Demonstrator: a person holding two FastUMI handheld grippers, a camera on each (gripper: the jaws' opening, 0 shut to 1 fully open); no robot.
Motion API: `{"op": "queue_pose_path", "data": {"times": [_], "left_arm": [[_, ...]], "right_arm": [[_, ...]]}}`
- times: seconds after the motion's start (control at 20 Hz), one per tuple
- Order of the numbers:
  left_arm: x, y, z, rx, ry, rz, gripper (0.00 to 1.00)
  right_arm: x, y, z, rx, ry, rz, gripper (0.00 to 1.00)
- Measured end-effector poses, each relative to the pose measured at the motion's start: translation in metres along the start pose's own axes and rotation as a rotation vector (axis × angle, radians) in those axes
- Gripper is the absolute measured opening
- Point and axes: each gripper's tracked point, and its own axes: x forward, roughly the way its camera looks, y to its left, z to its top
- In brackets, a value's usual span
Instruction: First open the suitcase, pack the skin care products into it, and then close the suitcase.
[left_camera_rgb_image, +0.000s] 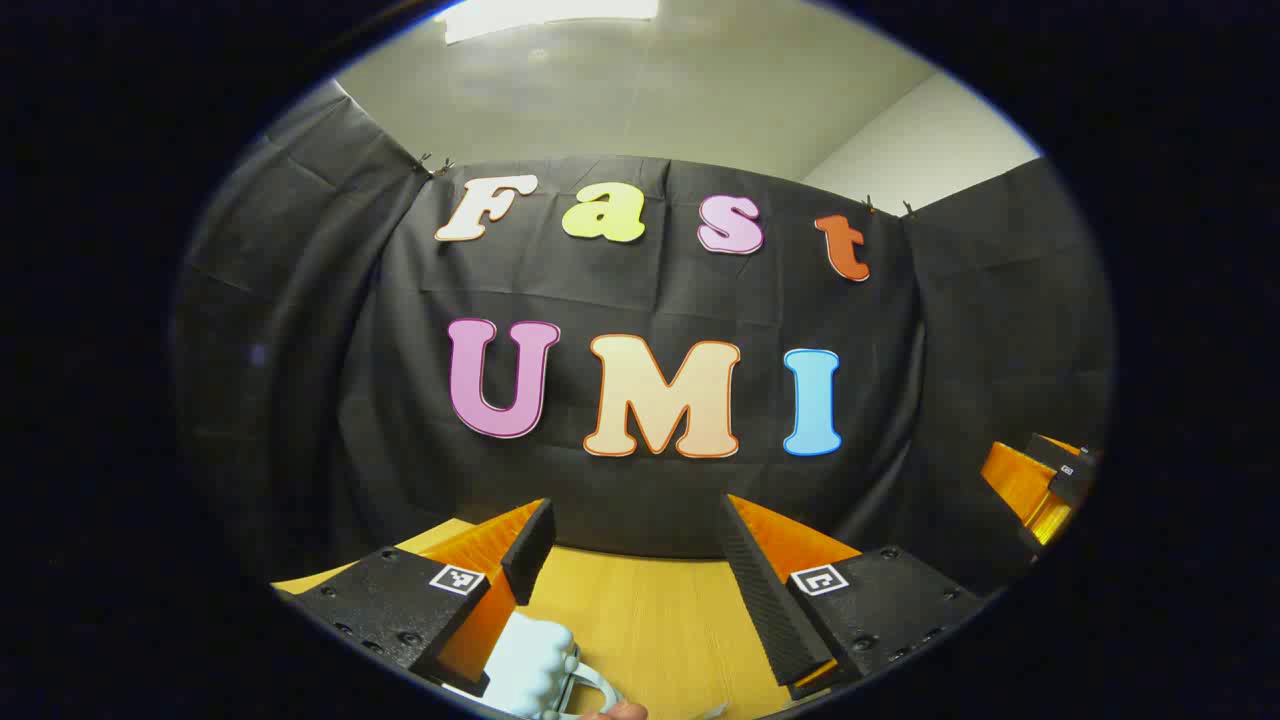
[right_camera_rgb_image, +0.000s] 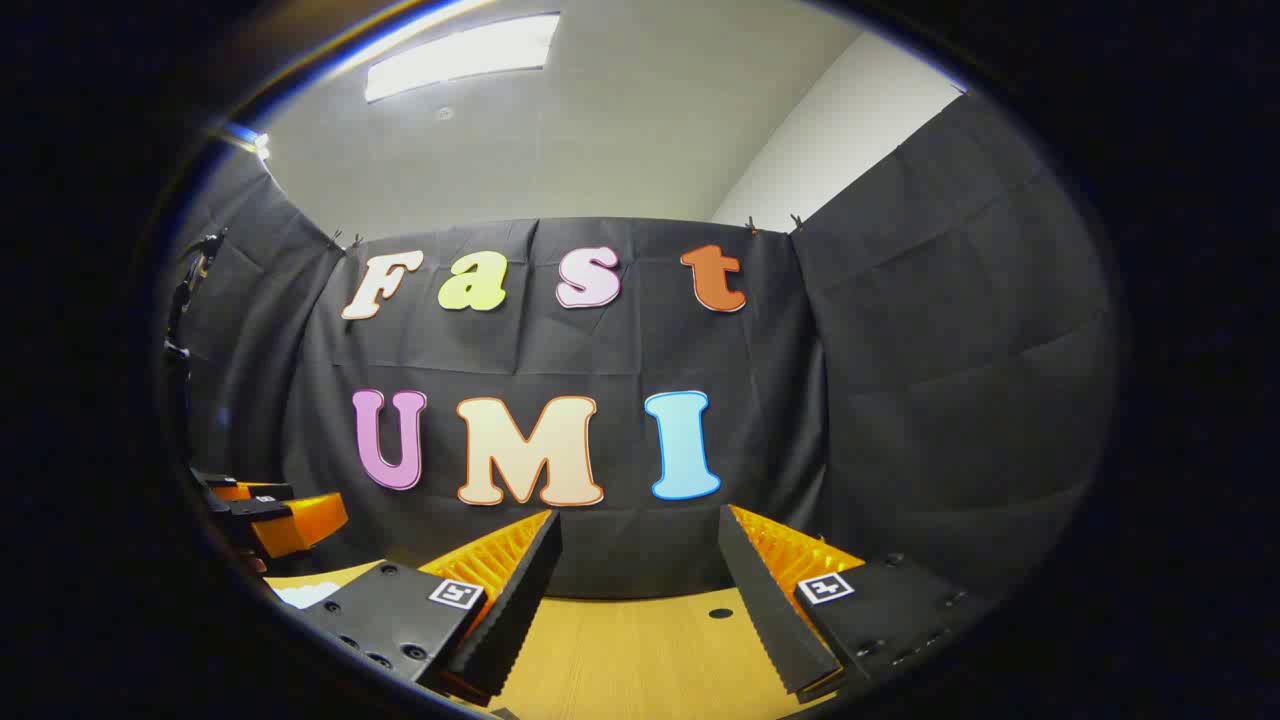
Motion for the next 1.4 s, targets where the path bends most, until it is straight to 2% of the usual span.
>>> {"op": "queue_pose_path", "data": {"times": [0.2,0.45,0.7,0.95,1.1,1.15,1.25,1.4], "left_arm": [[-0.003,-0.007,-0.008,0.020,0.019,-0.015,0.95],[-0.003,-0.009,-0.012,0.023,0.021,-0.006,0.95],[-0.005,-0.004,-0.025,0.033,0.042,0.058,0.95],[-0.021,0.018,-0.049,0.102,0.095,0.148,0.95],[-0.025,0.023,-0.090,0.083,0.204,0.137,0.95],[-0.027,0.024,-0.108,0.083,0.268,0.124,0.95],[-0.030,0.030,-0.144,0.077,0.395,0.105,0.95],[-0.044,0.020,-0.198,0.009,0.580,0.018,0.96]], "right_arm": [[-0.001,-0.008,0.001,-0.002,0.000,-0.013,0.96],[0.000,-0.007,-0.001,-0.019,0.005,0.010,0.98],[0.007,-0.015,-0.011,-0.014,0.002,0.073,0.97],[0.017,-0.014,-0.034,0.000,0.037,0.157,0.98],[0.019,-0.016,-0.037,0.012,0.039,0.144,0.98],[0.021,-0.017,-0.041,0.010,0.050,0.128,0.98],[0.016,-0.006,-0.051,0.021,0.076,0.149,0.98],[0.014,-0.009,-0.056,-0.010,0.103,0.125,0.98]]}}
